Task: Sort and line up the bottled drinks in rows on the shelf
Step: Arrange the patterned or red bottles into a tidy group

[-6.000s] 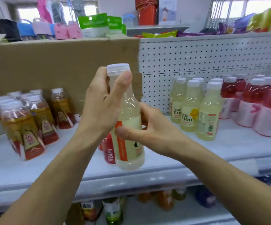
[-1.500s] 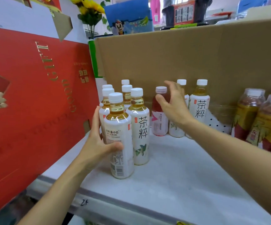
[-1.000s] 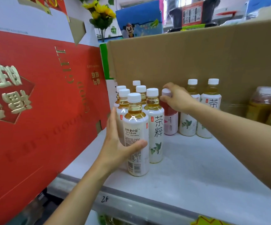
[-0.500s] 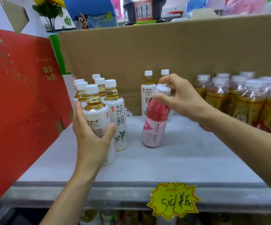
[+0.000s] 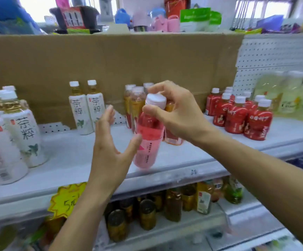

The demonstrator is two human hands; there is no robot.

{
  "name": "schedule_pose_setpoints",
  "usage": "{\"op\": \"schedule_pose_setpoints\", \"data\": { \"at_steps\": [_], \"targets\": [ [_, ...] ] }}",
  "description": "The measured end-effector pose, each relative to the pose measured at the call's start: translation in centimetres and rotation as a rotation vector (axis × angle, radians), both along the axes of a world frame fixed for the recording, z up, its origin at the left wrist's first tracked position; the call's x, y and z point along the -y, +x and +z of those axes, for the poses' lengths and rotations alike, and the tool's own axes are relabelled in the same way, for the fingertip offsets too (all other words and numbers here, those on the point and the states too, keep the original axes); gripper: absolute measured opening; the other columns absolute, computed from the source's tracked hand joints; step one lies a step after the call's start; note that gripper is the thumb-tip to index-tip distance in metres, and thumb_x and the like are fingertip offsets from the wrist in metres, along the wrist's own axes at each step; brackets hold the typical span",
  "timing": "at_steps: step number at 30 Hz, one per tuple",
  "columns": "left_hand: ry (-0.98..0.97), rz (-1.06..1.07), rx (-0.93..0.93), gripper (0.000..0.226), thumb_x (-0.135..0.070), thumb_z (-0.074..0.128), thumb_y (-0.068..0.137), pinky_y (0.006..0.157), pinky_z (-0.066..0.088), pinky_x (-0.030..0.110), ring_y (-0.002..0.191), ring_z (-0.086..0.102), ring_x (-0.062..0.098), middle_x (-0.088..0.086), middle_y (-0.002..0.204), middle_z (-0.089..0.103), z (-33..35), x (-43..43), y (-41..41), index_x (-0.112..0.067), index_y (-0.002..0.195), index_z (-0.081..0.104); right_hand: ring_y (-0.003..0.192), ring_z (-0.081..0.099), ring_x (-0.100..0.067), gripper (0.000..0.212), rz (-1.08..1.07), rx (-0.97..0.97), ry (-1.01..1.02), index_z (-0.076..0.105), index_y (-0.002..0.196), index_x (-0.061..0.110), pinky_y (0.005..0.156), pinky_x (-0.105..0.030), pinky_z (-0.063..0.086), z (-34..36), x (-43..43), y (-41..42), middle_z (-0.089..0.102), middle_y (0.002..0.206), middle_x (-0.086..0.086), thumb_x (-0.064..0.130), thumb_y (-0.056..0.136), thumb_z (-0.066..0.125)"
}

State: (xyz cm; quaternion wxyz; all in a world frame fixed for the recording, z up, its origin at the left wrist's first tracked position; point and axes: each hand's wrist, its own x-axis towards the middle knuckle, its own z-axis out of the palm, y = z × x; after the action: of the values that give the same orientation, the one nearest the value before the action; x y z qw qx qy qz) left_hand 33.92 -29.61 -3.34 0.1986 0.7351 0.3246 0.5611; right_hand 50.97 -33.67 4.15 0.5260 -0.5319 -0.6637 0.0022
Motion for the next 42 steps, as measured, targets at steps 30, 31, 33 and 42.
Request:
{"op": "schedule_pose_setpoints", "data": {
  "at_steps": [30,31,33,42],
  "targets": [
    [-0.148,-0.710,-0.267,0.067,-0.068,0.073,0.071,0.087,0.054,0.037,0.100,0.063,0.000,-0.023,0.109,0.065,-0.8,15.7,59.8,-0.046,0.122,0.036,0.086,0.065,0.005,0.043,-0.458,-0.194,-0.179,0.060,0.116,0.027,0.074,-0.009,0.046,-2.6,22.7,51.0,0.071,0.097,0.011,0.028,0.078,0.081],
    [-0.159,-0.738,-0.267,0.067,-0.068,0.073,0.070,0.088,0.054,0.038,0.101,0.063,-0.001,-0.023,0.109,0.065,-0.5,15.5,61.8,-0.045,0.121,0.037,0.087,0.066,0.004,0.043,-0.471,-0.180,-0.167,0.060,0.115,0.025,0.074,-0.009,0.047,-2.3,22.5,52.9,0.072,0.096,0.011,0.029,0.078,0.081],
    [-0.161,-0.802,-0.290,0.068,-0.066,0.076,0.069,0.089,0.055,0.038,0.103,0.062,-0.002,-0.022,0.111,0.064,0.2,14.6,65.4,-0.043,0.122,0.041,0.085,0.067,0.002,0.042,-0.507,-0.167,-0.139,0.061,0.113,0.023,0.072,-0.010,0.047,-2.0,22.0,56.7,0.072,0.094,0.010,0.031,0.077,0.081],
    [0.230,-0.253,-0.190,0.099,-0.048,0.081,0.073,0.107,0.030,0.029,0.128,0.035,0.023,0.007,0.142,0.040,2.0,8.1,77.0,-0.011,0.149,0.030,0.094,0.067,-0.007,0.052,-0.620,-0.156,-0.039,0.061,0.116,0.019,0.086,-0.030,0.054,0.1,18.6,74.4,0.071,0.102,0.008,0.036,0.073,0.085]
  ]
}}
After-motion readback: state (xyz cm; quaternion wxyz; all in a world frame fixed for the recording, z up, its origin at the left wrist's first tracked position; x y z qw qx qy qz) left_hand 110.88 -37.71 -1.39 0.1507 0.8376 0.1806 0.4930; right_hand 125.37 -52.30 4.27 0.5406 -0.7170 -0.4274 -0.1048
